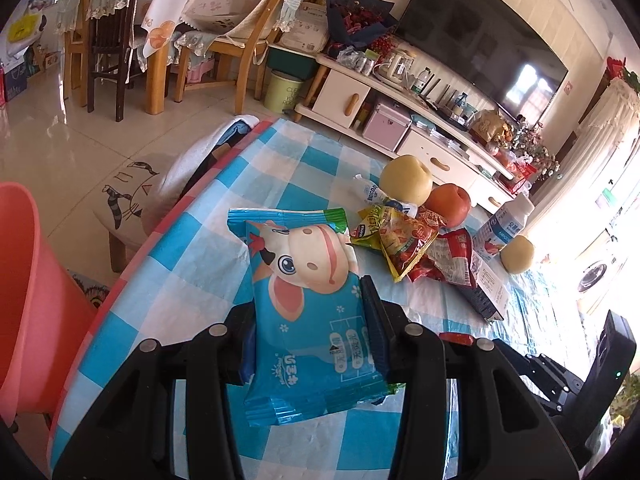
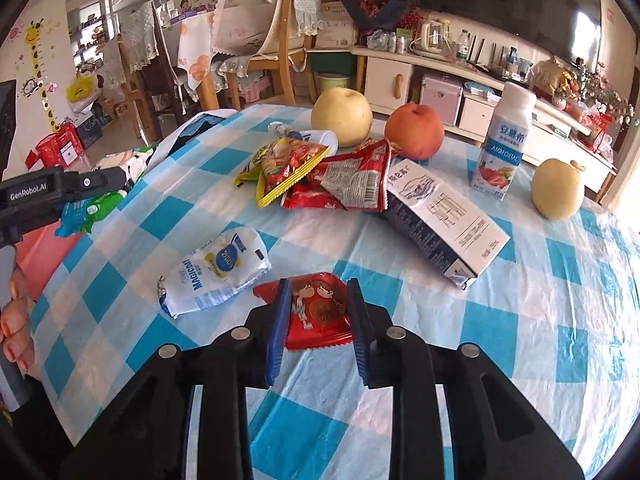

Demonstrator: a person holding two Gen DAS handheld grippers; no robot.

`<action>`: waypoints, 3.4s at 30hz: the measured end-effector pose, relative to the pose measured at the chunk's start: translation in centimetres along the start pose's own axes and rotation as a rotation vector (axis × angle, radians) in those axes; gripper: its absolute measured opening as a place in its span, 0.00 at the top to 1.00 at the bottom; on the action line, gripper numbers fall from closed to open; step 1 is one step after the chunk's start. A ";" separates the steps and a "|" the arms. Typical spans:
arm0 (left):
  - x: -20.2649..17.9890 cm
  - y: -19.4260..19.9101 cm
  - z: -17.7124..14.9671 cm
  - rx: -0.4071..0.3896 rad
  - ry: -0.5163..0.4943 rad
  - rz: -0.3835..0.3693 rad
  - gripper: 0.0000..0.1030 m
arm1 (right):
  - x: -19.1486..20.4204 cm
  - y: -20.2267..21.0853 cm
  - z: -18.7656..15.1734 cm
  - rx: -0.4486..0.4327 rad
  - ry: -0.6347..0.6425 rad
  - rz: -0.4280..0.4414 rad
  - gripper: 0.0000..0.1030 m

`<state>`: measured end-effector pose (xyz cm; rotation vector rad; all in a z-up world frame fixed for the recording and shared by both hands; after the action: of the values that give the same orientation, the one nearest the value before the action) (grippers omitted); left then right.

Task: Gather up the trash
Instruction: 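Grasp the red candy packet with the right tool while the left tool holds the blue bag, then carry both items to the pink bucket and open both tools over it, then move both empty tools back to the table pile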

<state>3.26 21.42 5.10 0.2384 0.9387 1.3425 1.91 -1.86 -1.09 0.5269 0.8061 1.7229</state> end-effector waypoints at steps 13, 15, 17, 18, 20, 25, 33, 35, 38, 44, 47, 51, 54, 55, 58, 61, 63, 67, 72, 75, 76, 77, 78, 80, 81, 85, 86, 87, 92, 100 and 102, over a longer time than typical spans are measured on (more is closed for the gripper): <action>2.3 1.4 1.2 -0.025 0.077 -0.004 0.56 | 1.9 -2.9 -1.0 0.056 0.033 0.078 0.26; 2.4 1.6 1.4 -0.031 0.078 0.001 0.56 | 2.3 -3.6 -1.6 0.082 0.057 0.038 0.43; 2.5 1.8 1.5 -0.034 0.077 0.007 0.56 | 2.3 -3.5 -1.6 0.071 0.068 0.003 0.51; 2.6 1.9 1.6 -0.035 0.078 0.006 0.56 | 2.3 -3.6 -1.6 0.071 0.062 0.001 0.51; 2.8 2.1 1.6 -0.037 0.084 0.000 0.56 | 2.1 -3.6 -1.6 0.063 0.052 -0.016 0.52; 3.3 2.7 2.0 -0.051 0.102 -0.006 0.56 | 1.9 -2.3 -1.1 0.026 0.032 -0.048 0.53; 4.8 4.4 2.7 -0.093 0.148 -0.002 0.56 | 4.2 1.8 1.8 -0.075 -0.038 0.022 0.53; 5.6 5.3 3.0 -0.115 0.167 0.002 0.56 | 5.8 2.8 2.9 -0.095 -0.043 0.068 0.53; 7.3 7.0 3.7 -0.157 0.199 0.019 0.56 | 9.3 4.1 4.7 -0.127 -0.028 0.158 0.53; 13.1 11.3 5.1 -0.267 0.323 0.097 0.56 | 18.7 6.1 8.2 -0.158 0.059 0.374 0.53; 16.8 13.8 5.2 -0.321 0.406 0.163 0.56 | 23.6 6.6 9.4 -0.159 0.118 0.458 0.53; 20.6 16.7 4.8 -0.383 0.498 0.219 0.56 | 29.6 6.3 10.0 -0.148 0.189 0.533 0.53; 22.8 17.8 4.3 -0.402 0.550 0.267 0.56 | 33.1 5.1 9.8 -0.118 0.220 0.573 0.53; 23.4 17.9 4.3 -0.396 0.563 0.276 0.56 | 34.1 4.6 9.7 -0.102 0.233 0.584 0.53; 25.0 17.8 4.1 -0.381 0.616 0.290 0.49 | 36.5 2.9 9.2 -0.064 0.262 0.552 0.44; 25.3 17.9 4.4 -0.388 0.612 0.312 0.34 | 36.3 2.0 9.0 -0.047 0.227 0.535 0.24; 24.9 17.7 4.6 -0.394 0.592 0.327 0.25 | 35.4 2.0 9.0 -0.059 0.179 0.511 0.12; 24.1 17.0 5.0 -0.388 0.533 0.348 0.18 | 32.7 2.3 8.7 -0.066 0.105 0.451 0.09; 21.5 15.8 5.7 -0.410 0.391 0.379 0.12 | 29.9 2.5 7.2 -0.064 0.114 0.345 0.08; 18.8 15.1 6.2 -0.424 0.231 0.427 0.09 | 28.3 2.5 5.8 -0.071 0.152 0.266 0.08; 17.8 14.8 6.3 -0.426 0.175 0.442 0.08 | 27.7 2.4 5.4 -0.074 0.162 0.244 0.08; 17.0 14.5 6.4 -0.427 0.127 0.450 0.07 | 27.2 2.5 4.9 -0.077 0.172 0.218 0.08; 16.1 14.3 6.4 -0.426 0.085 0.449 0.06 | 26.1 2.5 4.4 -0.079 0.181 0.199 0.08; 15.0 13.7 6.6 -0.415 0.044 0.434 0.06 | 25.1 2.9 3.7 -0.086 0.197 0.170 0.08; 14.5 13.4 6.6 -0.405 0.032 0.423 0.06 | 24.5 3.0 3.3 -0.090 0.203 0.154 0.08; 12.4 12.4 6.4 -0.371 -0.021 0.415 0.06 | 22.2 3.2 2.8 -0.092 0.201 0.115 0.08; 11.8 12.1 6.3 -0.360 -0.033 0.422 0.06 | 21.6 3.3 2.7 -0.094 0.199 0.107 0.08; 11.3 11.8 6.3 -0.348 -0.044 0.427 0.06 | 21.0 3.3 2.6 -0.095 0.199 0.097 0.08; 9.2 10.3 5.9 -0.293 -0.064 0.436 0.05 | 18.0 3.7 2.1 -0.107 0.185 0.056 0.08; 6.6 8.5 5.4 -0.259 -0.121 0.441 0.05 | 13.7 3.6 1.0 -0.119 0.120 0.039 0.07; 6.1 7.9 5.3 -0.249 -0.140 0.445 0.05 | 12.8 3.5 0.9 -0.116 0.094 0.044 0.07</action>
<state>0.87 30.84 10.91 0.3584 0.6105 1.8107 -3.44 9.99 1.44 0.3900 0.7604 1.8343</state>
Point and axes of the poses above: each gripper's, at about its wrist camera, not at the fingertips, and y roughly against the way its jaws point, x to its left, z to its top, the point moved 4 cm from there along -y, roughly the way its jaws point, and after that the axes turned 7 degrees about -z, right-handed, at the moved point
